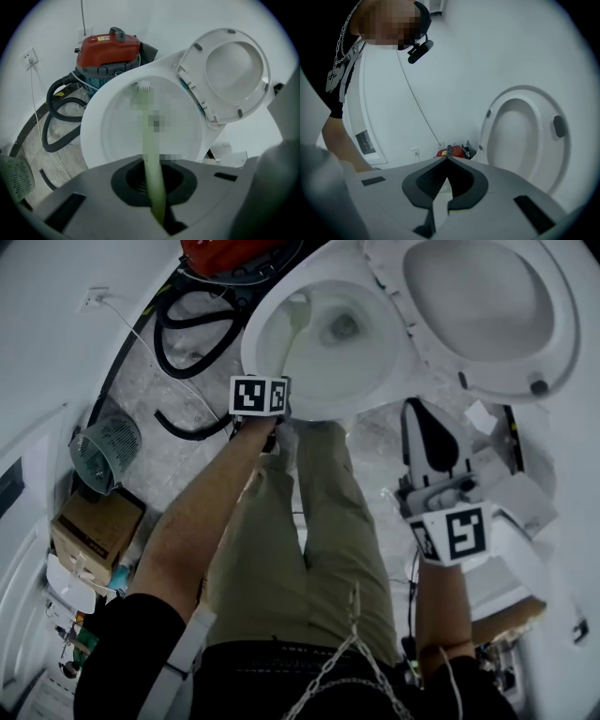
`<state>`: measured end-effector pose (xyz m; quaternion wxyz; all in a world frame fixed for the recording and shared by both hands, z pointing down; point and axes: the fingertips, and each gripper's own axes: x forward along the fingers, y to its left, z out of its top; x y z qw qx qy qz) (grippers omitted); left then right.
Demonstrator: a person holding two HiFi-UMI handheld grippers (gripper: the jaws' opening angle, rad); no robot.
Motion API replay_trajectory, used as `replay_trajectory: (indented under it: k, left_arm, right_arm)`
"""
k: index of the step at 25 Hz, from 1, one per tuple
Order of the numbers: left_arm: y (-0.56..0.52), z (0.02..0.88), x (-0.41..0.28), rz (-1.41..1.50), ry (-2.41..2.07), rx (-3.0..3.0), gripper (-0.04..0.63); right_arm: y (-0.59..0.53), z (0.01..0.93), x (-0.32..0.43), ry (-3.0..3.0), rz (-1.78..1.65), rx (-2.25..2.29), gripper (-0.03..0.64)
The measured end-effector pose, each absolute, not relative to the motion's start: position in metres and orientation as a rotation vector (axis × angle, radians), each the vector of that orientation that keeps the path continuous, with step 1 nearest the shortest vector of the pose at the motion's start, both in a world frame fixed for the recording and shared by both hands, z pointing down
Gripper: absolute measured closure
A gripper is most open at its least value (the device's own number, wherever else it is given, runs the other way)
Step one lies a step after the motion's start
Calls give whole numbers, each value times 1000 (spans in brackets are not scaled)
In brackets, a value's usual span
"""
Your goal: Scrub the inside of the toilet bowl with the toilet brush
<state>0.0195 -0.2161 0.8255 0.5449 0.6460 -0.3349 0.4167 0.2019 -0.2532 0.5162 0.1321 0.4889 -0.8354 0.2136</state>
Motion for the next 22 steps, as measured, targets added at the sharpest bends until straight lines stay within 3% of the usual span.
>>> replay_trajectory:
  k: [22]
  left_arm:
    - [-246, 846, 77, 1256, -693, 1700, 595]
  right_arm:
    - [-270, 510, 203, -2484, 566, 1371, 624]
